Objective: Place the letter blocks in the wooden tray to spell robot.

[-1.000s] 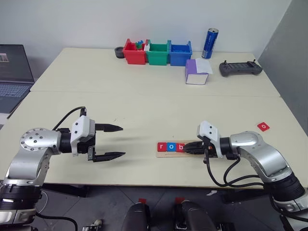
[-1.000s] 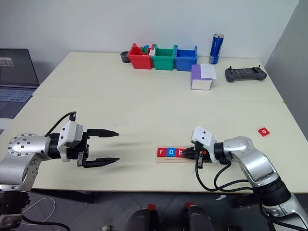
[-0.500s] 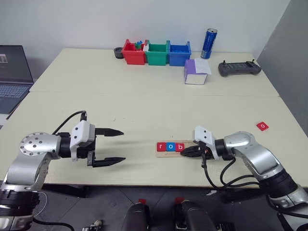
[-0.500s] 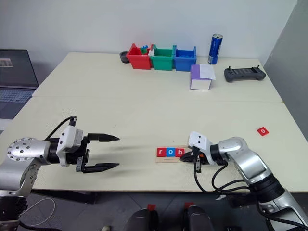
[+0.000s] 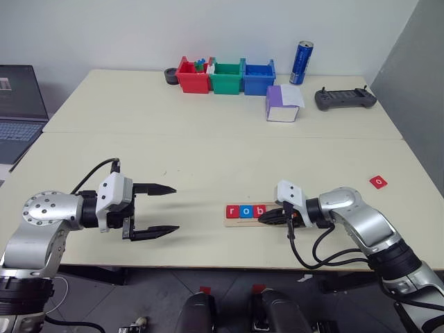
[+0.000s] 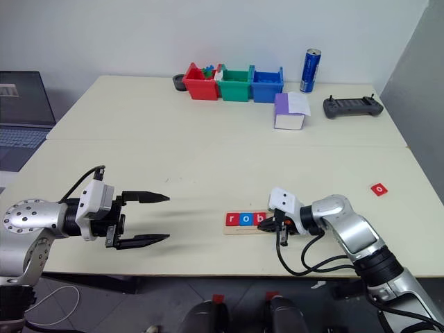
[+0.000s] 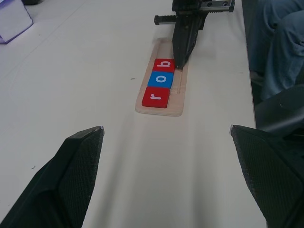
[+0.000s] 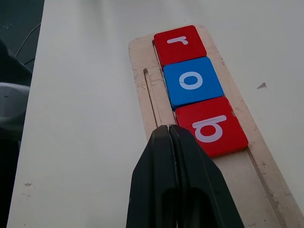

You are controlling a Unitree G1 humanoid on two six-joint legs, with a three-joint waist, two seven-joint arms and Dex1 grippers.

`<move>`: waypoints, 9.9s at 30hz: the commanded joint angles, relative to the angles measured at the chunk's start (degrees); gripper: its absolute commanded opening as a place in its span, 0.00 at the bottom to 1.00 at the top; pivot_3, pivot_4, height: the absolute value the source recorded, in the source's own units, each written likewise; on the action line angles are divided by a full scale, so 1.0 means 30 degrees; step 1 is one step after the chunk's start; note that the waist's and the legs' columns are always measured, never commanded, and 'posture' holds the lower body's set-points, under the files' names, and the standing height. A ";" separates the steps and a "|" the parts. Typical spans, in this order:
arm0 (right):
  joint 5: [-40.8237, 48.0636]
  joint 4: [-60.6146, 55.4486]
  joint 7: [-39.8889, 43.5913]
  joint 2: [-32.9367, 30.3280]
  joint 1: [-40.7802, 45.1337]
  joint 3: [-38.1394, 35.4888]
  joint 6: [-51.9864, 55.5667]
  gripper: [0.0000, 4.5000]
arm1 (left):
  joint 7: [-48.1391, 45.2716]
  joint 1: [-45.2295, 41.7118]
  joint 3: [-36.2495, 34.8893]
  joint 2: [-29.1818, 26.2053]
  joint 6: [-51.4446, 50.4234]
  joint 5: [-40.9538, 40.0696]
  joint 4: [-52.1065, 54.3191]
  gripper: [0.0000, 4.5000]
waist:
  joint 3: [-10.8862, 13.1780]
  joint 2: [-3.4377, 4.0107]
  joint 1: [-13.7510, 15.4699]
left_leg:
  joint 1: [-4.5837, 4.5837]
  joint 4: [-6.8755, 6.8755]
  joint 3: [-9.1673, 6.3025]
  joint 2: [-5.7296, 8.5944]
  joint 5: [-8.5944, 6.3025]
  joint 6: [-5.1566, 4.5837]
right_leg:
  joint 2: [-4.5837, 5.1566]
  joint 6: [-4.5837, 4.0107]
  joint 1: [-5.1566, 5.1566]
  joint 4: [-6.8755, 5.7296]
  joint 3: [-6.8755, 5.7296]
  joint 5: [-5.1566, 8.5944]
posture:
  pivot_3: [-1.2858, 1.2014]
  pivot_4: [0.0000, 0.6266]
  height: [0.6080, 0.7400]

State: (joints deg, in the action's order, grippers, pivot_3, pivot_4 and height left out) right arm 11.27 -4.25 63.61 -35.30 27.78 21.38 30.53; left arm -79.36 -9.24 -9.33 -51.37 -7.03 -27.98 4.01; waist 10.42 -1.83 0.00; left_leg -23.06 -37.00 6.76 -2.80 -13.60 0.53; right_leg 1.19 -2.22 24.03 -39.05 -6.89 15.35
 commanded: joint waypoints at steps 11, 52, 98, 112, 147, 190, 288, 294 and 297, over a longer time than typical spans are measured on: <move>0.2438 -0.3821 0.1802 -0.1842 0.0138 -0.1649 0.1853 0.01 | 0.0423 -0.0578 -0.0747 0.1108 0.0121 -0.1221 0.0325 1.00 | 0.0000 0.0000 0.0016 | 0.0000 0.0002 -0.0002 -0.0002 0.0000 -0.0001 | -0.0001 0.0000 -0.0001 0.0001 0.0000 0.0000 | 0.52 0.24 1.00; 0.3626 0.1698 -0.6266 -0.3492 -0.5403 -1.6138 0.1658 0.67 | -0.2389 -0.1367 -0.0371 0.2665 0.0951 -0.2066 -0.1997 1.00 | -0.0048 -0.0058 0.0334 | 0.0018 0.0010 -0.0010 0.0015 -0.0001 -0.0002 | 0.0010 -0.0004 -0.0047 0.0024 -0.0015 0.0004 | 0.52 0.24 1.00; 0.2280 1.0335 -0.8734 -0.0164 -0.2860 -1.4210 -0.5528 0.32 | -0.1792 -0.1183 -0.1405 0.1887 -0.0262 -0.2494 -0.1294 1.00 | -0.0068 -0.0051 -0.0034 | 0.0149 0.0025 0.0016 -0.0009 0.0024 0.0043 | -0.0010 0.0007 -0.0166 0.0028 0.0031 0.0000 | 0.52 0.24 1.00; 0.1186 -0.9722 -1.9015 0.5731 -0.8856 -1.1365 0.6481 0.32 | -0.3260 -0.3331 0.0077 0.2766 0.0925 -0.1805 -0.3915 1.00 | -0.0096 0.0036 0.0018 | 0.0027 0.0026 -0.0013 0.0005 -0.0003 0.0000 | -0.0011 0.0018 -0.0047 0.0030 0.0021 -0.0003 | 0.52 0.24 1.00; -0.1021 0.8669 0.5869 -0.6191 0.1842 -0.3942 -0.8617 0.99 | -0.2686 -0.2589 -0.0710 0.2059 0.0739 -0.1984 -0.3002 1.00 | -0.0050 -0.0032 -0.0082 | 0.0009 0.0016 -0.0027 0.0007 -0.0019 -0.0031 | -0.0044 0.0016 -0.0006 0.0040 0.0006 0.0002 | 0.52 0.24 1.00; -0.1860 0.0683 0.6630 -0.4028 0.3488 -0.0973 -0.2557 0.32 | -0.1551 -0.0813 -0.1606 0.1774 0.0260 -0.2221 -0.0987 1.00 | -0.0035 -0.0002 -0.0007 | 0.0032 0.0008 0.0030 -0.0019 -0.0012 -0.0016 | 0.0000 0.0004 -0.0013 0.0001 0.0011 -0.0001 | 0.52 0.24 1.00; -0.0197 -0.9154 -1.2906 0.5178 -1.0988 -1.4607 0.6424 0.86 | -0.3080 -0.3070 -0.0382 0.2380 0.1426 -0.1575 -0.4342 1.00 | -0.0092 -0.0008 -0.0023 | 0.0014 0.0025 0.0001 0.0008 -0.0011 -0.0015 | -0.0006 0.0008 -0.0005 0.0004 0.0020 0.0003 | 0.52 0.24 1.00; -0.0467 -0.7217 -1.4194 0.5452 -1.0801 -1.3973 0.5641 0.86 | -0.3324 -0.3467 -0.0129 0.2539 0.1511 -0.1473 -0.4670 1.00 | -0.0104 -0.0027 -0.0017 | 0.0015 0.0021 -0.0003 0.0008 -0.0011 -0.0015 | -0.0010 0.0009 -0.0010 0.0006 0.0019 0.0003 | 0.52 0.24 1.00; -0.0312 -0.6941 -1.4374 0.5325 -1.0750 -1.3807 0.5447 0.66 | -0.3377 -0.3489 -0.0120 0.2564 0.1516 -0.1473 -0.4696 1.00 | -0.0128 -0.0067 -0.0018 | 0.0016 0.0022 -0.0004 0.0006 -0.0012 -0.0016 | -0.0011 0.0009 -0.0010 0.0008 0.0019 0.0003 | 0.52 0.24 1.00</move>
State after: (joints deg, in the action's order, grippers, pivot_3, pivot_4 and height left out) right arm 10.25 -25.57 21.31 -18.97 -4.30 -20.14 47.02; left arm -89.36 -18.88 -9.18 -43.44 -3.23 -32.29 -10.21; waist 10.04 -2.03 -0.06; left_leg -23.01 -36.93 6.74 -2.78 -13.64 0.49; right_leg 1.16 -2.20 24.00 -39.03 -6.84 15.36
